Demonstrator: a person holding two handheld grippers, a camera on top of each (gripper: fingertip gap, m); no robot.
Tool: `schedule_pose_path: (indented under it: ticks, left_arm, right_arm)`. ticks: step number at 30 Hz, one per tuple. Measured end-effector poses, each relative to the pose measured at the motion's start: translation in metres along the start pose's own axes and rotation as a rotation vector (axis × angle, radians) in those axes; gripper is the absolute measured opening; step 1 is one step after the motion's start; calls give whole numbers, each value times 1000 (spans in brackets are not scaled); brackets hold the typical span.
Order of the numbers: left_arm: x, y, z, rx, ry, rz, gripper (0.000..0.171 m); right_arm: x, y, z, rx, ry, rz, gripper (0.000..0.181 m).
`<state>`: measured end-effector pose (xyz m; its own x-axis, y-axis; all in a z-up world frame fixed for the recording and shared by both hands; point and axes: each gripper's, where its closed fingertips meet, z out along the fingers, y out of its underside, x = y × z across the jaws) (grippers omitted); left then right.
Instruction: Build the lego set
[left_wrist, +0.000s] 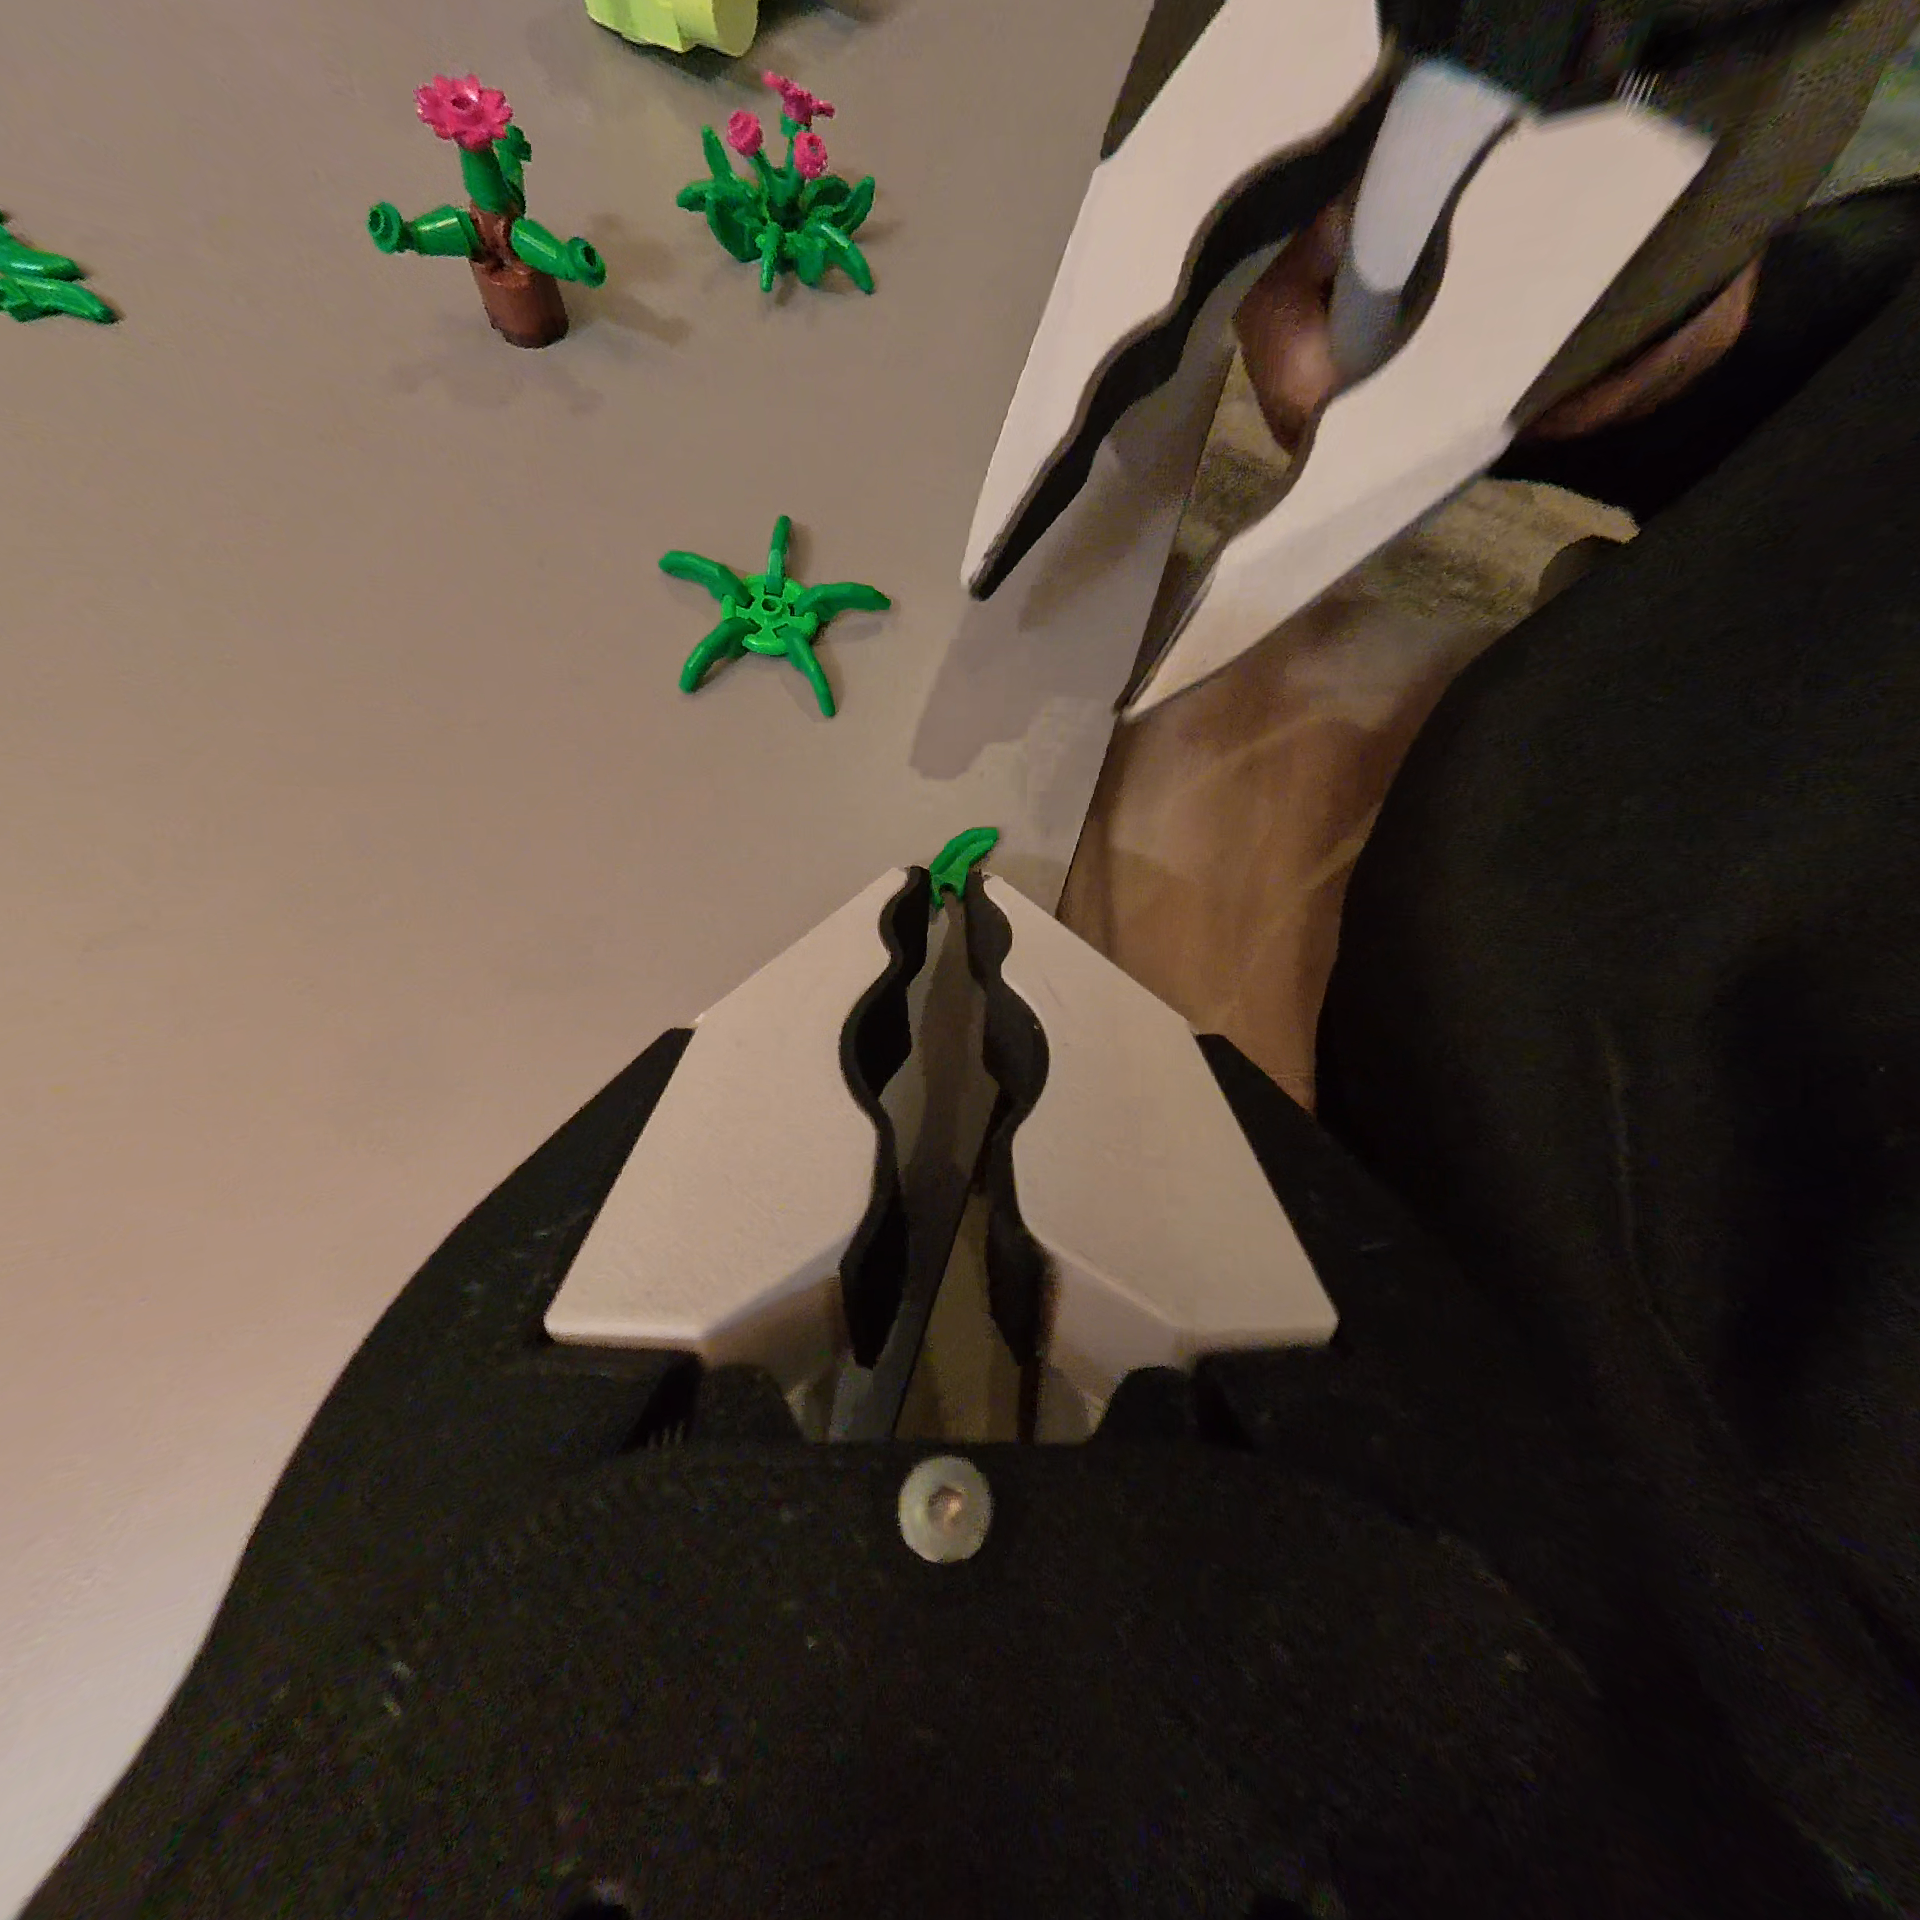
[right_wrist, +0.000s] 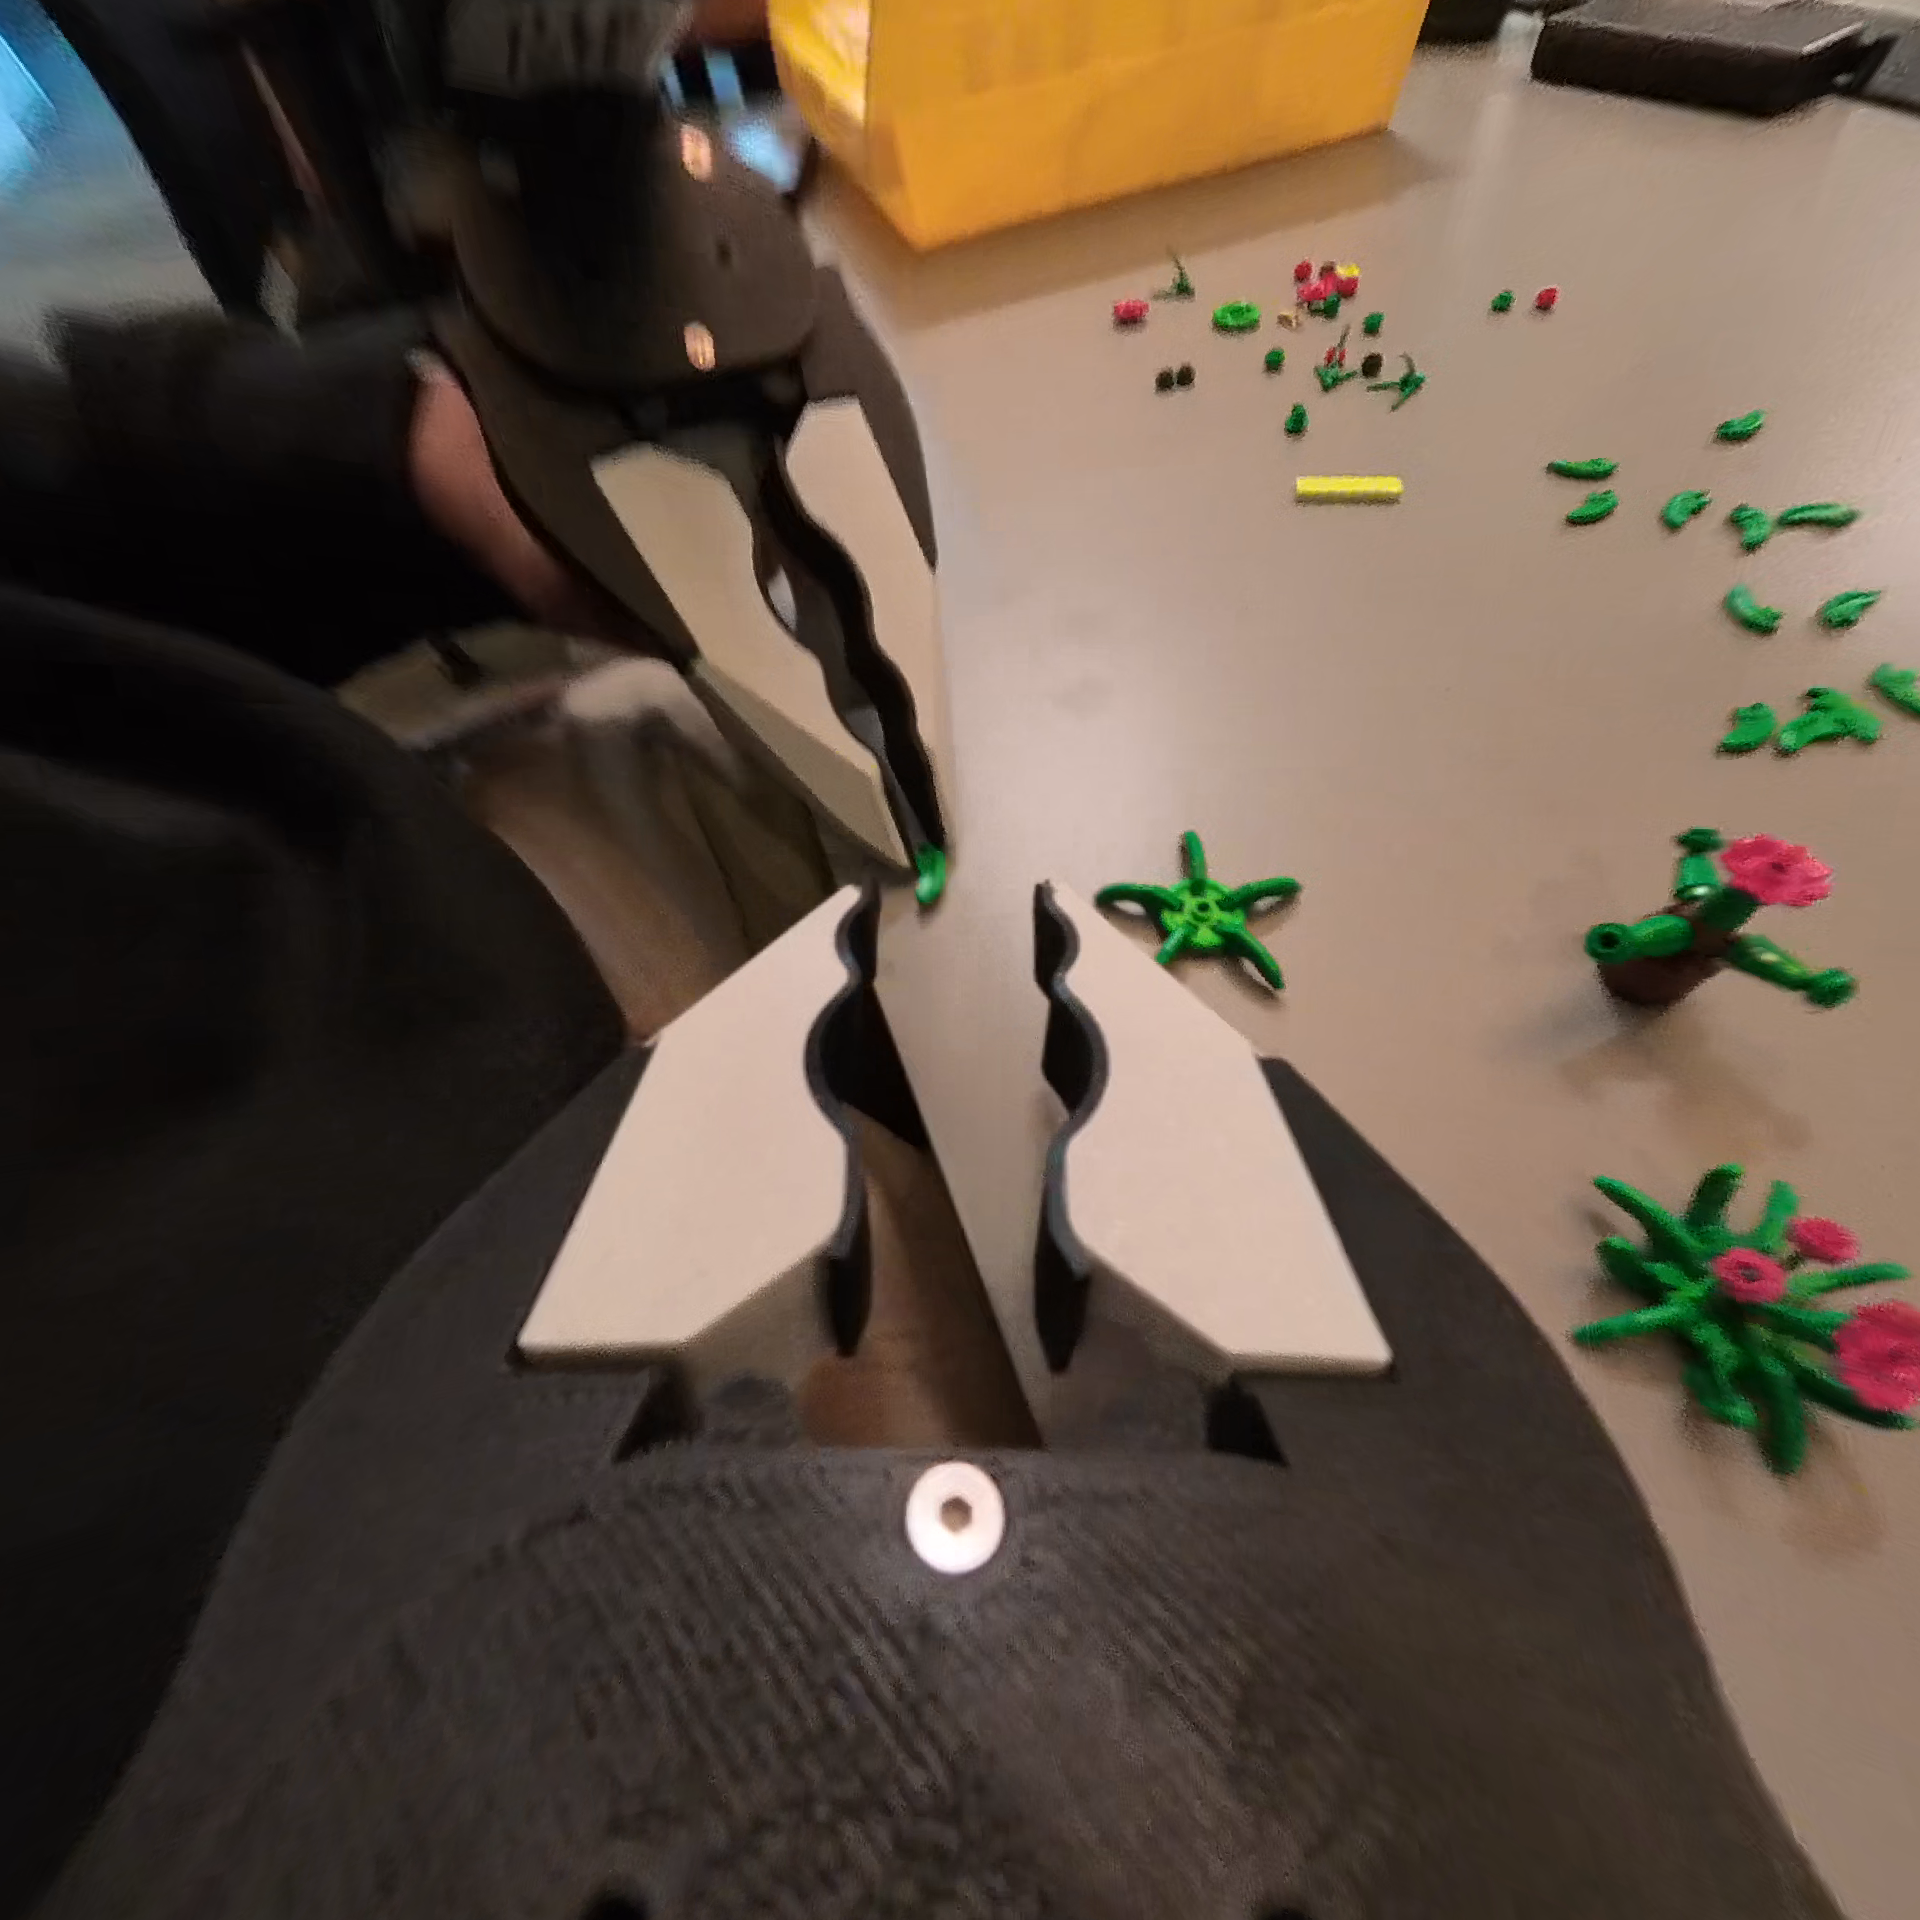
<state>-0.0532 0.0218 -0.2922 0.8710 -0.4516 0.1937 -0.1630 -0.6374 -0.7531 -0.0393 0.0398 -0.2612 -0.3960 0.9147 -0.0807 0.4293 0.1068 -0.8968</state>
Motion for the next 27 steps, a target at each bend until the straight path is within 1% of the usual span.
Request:
schedule_pose_path:
  ticks: [3, 7, 9, 11, 12, 16, 20, 27]
  left_arm:
    - [4, -7, -4, 50, 50, -39, 5]
    - [12, -16, -10, 104, 133, -80, 5]
    - [16, -19, -11, 120, 171, -95, 5]
    - [19, -20, -12, 124, 191, -102, 5]
    - [20, -21, -12, 124, 198, -102, 5]
    - [27, -23, -12, 137, 245, -109, 5]
    - [30, -22, -10, 127, 254, -105, 5]
    - [32, -22, -8, 131, 271, -116, 4]
  right_arm:
    - [1, 12, 4, -94, 93, -230, 34]
    - [-11, 10, 7, -93, 135, -483, 36]
    - [-15, 9, 8, -88, 145, -565, 36]
    - [-18, 8, 8, -80, 144, -608, 35]
    - [-20, 6, 8, -66, 143, -634, 33]
    - [-22, -1, 8, -28, 205, -806, 11]
    - [-23, 1, 8, -41, 217, -839, 2]
    - [-24, 4, 7, -62, 198, -825, 1]
